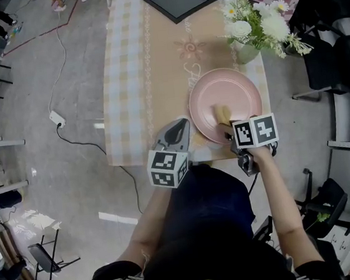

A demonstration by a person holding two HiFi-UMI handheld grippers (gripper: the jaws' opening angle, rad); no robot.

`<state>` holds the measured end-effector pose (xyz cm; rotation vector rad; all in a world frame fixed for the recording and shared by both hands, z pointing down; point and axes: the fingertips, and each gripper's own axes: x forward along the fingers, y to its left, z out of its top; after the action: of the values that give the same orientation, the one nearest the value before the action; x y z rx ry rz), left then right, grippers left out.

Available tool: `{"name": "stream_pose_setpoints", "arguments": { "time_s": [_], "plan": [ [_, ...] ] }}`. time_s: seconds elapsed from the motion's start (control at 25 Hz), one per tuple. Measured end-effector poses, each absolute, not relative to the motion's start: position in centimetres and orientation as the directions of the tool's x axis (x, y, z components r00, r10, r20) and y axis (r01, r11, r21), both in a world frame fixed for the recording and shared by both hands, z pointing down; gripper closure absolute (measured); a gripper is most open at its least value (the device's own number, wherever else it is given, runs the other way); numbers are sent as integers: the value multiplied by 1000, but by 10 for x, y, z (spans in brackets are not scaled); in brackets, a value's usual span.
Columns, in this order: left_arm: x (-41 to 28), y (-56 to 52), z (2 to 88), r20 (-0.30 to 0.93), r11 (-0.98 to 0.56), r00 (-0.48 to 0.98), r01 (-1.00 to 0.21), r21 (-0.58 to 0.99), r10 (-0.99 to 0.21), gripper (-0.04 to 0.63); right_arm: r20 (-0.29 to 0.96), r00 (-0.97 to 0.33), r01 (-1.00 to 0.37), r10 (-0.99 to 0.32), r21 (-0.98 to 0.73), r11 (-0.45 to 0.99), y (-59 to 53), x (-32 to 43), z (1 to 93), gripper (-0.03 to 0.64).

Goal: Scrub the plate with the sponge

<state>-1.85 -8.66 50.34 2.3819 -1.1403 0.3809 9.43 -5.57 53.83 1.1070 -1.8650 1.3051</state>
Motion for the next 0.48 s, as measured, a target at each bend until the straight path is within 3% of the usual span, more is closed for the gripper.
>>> {"name": "stream_pose_setpoints", "arguments": {
  "time_s": [0.48],
  "plan": [
    [-22, -88, 504, 438, -541, 613, -789, 291, -658, 578, 819, -499, -866, -284, -466, 180, -59, 74, 538, 525]
  ]
}}
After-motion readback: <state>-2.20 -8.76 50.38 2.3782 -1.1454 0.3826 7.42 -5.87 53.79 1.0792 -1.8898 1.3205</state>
